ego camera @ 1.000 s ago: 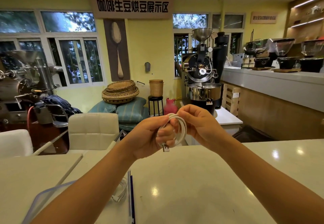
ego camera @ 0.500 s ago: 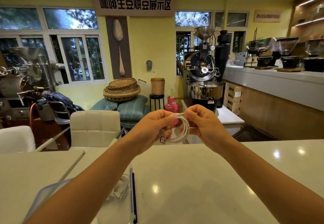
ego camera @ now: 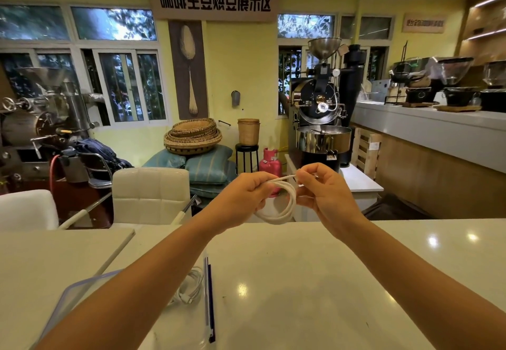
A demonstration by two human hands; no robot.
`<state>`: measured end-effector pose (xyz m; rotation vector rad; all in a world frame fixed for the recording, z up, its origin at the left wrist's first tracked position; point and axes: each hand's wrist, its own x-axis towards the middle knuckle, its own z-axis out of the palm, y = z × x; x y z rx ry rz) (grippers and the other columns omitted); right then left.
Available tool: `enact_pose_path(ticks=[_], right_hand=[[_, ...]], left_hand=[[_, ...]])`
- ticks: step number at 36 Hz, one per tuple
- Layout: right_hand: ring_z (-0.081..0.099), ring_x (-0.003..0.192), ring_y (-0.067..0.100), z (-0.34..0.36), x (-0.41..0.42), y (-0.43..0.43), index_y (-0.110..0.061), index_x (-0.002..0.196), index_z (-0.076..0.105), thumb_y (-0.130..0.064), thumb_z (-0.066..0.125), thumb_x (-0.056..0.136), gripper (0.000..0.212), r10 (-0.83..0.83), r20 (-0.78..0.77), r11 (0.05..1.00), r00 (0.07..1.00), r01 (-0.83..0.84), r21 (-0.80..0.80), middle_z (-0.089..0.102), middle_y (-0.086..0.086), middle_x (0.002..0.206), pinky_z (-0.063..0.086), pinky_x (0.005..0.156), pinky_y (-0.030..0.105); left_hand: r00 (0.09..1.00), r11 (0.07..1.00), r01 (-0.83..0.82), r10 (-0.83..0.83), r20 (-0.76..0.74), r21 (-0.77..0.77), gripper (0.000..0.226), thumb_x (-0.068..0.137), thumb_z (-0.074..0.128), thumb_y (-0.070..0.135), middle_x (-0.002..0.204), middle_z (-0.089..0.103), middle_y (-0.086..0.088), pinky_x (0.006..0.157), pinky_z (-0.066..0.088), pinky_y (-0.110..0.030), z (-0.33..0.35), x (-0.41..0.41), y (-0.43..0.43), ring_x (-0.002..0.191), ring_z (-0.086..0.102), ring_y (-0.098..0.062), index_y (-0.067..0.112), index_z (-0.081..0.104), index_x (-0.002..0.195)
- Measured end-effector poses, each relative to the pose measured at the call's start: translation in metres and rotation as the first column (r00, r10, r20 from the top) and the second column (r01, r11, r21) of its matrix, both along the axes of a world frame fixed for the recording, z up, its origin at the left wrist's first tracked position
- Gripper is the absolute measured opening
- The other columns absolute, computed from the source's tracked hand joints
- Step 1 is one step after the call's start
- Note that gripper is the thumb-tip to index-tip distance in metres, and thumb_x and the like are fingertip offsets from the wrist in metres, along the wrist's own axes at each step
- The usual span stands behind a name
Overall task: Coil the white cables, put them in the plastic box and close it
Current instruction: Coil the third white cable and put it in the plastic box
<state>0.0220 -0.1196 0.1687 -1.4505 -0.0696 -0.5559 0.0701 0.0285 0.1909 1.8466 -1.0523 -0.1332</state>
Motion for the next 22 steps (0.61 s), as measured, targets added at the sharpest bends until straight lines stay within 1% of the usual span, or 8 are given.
enact_pose_path(ticks=[5, 11, 14, 16, 17, 19, 20, 22], right_hand=[[0.058, 0.071, 0.020, -0.006, 0.006, 0.004, -0.015, 0.082, 0.062, -0.012, 0.050, 0.089, 0.014, -0.080, 0.027, 0.997, 0.996, 0.080, 0.023, 0.061, 0.007, 0.076, 0.055, 0.059, 0.015], [0.062, 0.076, 0.015, -0.015, 0.017, 0.013, -0.001, 0.109, 0.064, -0.016, 0.050, 0.089, 0.028, -0.096, -0.070, 0.993, 0.993, 0.100, 0.057, 0.065, 0.004, 0.083, 0.054, 0.068, 0.017], [0.061, 0.074, 0.017, -0.013, 0.019, 0.022, 0.002, 0.110, 0.061, -0.020, 0.046, 0.092, 0.032, 0.031, -0.164, 0.980, 0.986, 0.002, 0.199, 0.063, 0.008, 0.084, 0.055, 0.064, 0.023], [0.061, 0.076, 0.021, -0.010, 0.017, 0.026, 0.003, 0.108, 0.059, -0.028, 0.038, 0.095, 0.039, 0.207, -0.165, 0.911, 0.964, -0.129, 0.391, 0.061, 0.014, 0.088, 0.058, 0.058, 0.026], [0.061, 0.080, 0.023, -0.010, 0.017, 0.027, 0.001, 0.106, 0.058, -0.035, 0.032, 0.096, 0.046, 0.290, -0.152, 0.868, 0.945, -0.193, 0.458, 0.061, 0.016, 0.092, 0.058, 0.060, 0.029], [0.062, 0.086, 0.025, -0.010, 0.016, 0.025, -0.002, 0.106, 0.059, -0.047, 0.022, 0.094, 0.059, 0.405, -0.151, 0.820, 0.902, -0.285, 0.497, 0.062, 0.016, 0.098, 0.055, 0.074, 0.036], [0.062, 0.086, 0.025, -0.010, 0.015, 0.024, -0.004, 0.105, 0.060, -0.048, 0.023, 0.094, 0.058, 0.430, -0.153, 0.819, 0.890, -0.313, 0.480, 0.063, 0.015, 0.097, 0.052, 0.081, 0.037], [0.063, 0.083, 0.022, -0.011, 0.013, 0.025, -0.009, 0.100, 0.060, -0.034, 0.032, 0.096, 0.038, 0.434, -0.149, 0.841, 0.889, -0.340, 0.421, 0.064, 0.012, 0.093, 0.050, 0.083, 0.036]], left_hand=[[0.995, 0.995, 0.035, -0.043, -0.086, -0.091, 0.028, 0.096, 0.038, 0.012, 0.059, 0.044, 0.005, 0.045, 0.034, -0.009, 0.000, 0.003, -0.002, 0.041, 0.040, 0.003, 0.028, 0.058, 0.084], [0.997, 0.987, -0.007, -0.004, -0.072, -0.158, 0.029, 0.097, 0.036, 0.012, 0.058, 0.045, 0.005, 0.044, 0.033, -0.008, -0.005, 0.006, -0.006, 0.040, 0.041, 0.002, 0.027, 0.058, 0.086], [0.998, 0.983, -0.059, 0.057, -0.017, -0.173, 0.026, 0.097, 0.036, 0.013, 0.066, 0.052, 0.007, 0.053, 0.039, -0.009, -0.008, 0.007, -0.009, 0.052, 0.049, 0.004, 0.023, 0.059, 0.090], [0.994, 0.979, -0.101, 0.107, 0.022, -0.177, 0.024, 0.097, 0.037, 0.013, 0.080, 0.059, 0.006, 0.070, 0.046, -0.014, -0.007, 0.008, -0.011, 0.073, 0.056, -0.001, 0.013, 0.060, 0.103], [0.990, 0.976, -0.123, 0.132, 0.044, -0.177, 0.025, 0.097, 0.037, 0.013, 0.084, 0.059, 0.005, 0.075, 0.046, -0.017, -0.007, 0.009, -0.011, 0.078, 0.056, -0.003, 0.010, 0.060, 0.108], [0.978, 0.971, -0.166, 0.185, 0.100, -0.175, 0.026, 0.097, 0.037, 0.012, 0.088, 0.060, 0.002, 0.074, 0.044, -0.014, -0.008, 0.011, -0.012, 0.078, 0.055, 0.000, 0.007, 0.059, 0.110], [0.970, 0.967, -0.186, 0.209, 0.127, -0.175, 0.026, 0.097, 0.037, 0.012, 0.090, 0.060, 0.001, 0.072, 0.044, -0.011, -0.009, 0.012, -0.012, 0.077, 0.054, 0.002, 0.006, 0.059, 0.110], [0.957, 0.961, -0.218, 0.245, 0.155, -0.171, 0.026, 0.097, 0.037, 0.012, 0.091, 0.059, 0.000, 0.064, 0.045, -0.006, -0.010, 0.015, -0.013, 0.073, 0.053, 0.005, 0.006, 0.059, 0.109]])
